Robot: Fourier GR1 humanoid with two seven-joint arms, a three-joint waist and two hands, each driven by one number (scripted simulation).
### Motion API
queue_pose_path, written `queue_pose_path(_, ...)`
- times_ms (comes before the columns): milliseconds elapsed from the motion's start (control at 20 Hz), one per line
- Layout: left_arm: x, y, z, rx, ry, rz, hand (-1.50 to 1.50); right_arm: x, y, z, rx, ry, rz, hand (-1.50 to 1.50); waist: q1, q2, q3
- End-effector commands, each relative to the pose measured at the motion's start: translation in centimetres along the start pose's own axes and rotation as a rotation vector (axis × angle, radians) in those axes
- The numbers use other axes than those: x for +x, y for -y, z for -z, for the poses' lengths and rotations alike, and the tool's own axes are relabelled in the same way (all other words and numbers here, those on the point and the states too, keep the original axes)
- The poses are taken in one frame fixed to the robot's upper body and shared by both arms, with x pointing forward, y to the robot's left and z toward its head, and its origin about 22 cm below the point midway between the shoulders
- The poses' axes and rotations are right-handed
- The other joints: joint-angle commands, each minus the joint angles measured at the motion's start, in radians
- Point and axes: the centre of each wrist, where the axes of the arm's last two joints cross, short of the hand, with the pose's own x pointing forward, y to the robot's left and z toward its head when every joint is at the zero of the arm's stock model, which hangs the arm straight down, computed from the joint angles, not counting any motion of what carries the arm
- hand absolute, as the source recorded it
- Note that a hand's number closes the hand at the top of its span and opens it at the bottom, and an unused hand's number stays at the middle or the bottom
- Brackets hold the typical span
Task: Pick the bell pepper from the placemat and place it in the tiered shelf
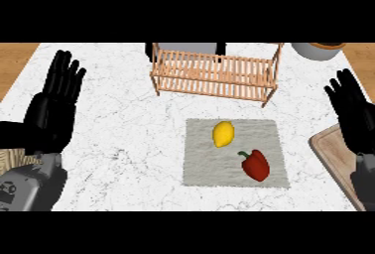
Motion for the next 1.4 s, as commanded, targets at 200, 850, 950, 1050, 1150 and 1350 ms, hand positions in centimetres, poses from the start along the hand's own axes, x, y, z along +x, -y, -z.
queue_pose_path(200, -2.0, -1.1, -0.7, 0.004, -0.082, 0.128, 0.00, 3.0, -11.6, -0.1, 0.802, 0.154, -0.046, 1.50, 0.088, 0.019, -0.009)
queue_pose_path(850, -4.2, -3.8, -3.2, 0.090, -0.169, 0.151, 0.00, 7.3, -6.8, 4.5, 1.266, 0.178, -0.170, -1.50, 0.000, 0.011, -0.010)
queue_pose_path(950, -4.7, -2.6, -3.1, 0.060, -0.194, 0.154, 0.00, 9.8, -8.3, 4.0, 1.346, 0.210, -0.379, -1.50, -0.009, 0.009, -0.011)
queue_pose_path(1050, -3.3, -2.8, -2.8, 0.069, -0.182, 0.153, 0.00, 11.6, -7.9, 4.0, 1.402, 0.208, -0.481, -1.50, -0.005, 0.006, -0.010)
queue_pose_path(1150, -4.9, -2.5, -4.0, 0.083, -0.175, 0.158, 0.00, 13.2, -9.6, 3.0, 1.427, 0.255, -0.626, -1.50, -0.009, 0.005, -0.011)
queue_pose_path(1350, -4.5, -3.6, -3.4, 0.088, -0.196, 0.159, 0.00, 16.5, -11.4, 0.1, 1.363, 0.401, -0.975, -1.50, -0.021, 0.002, -0.010)
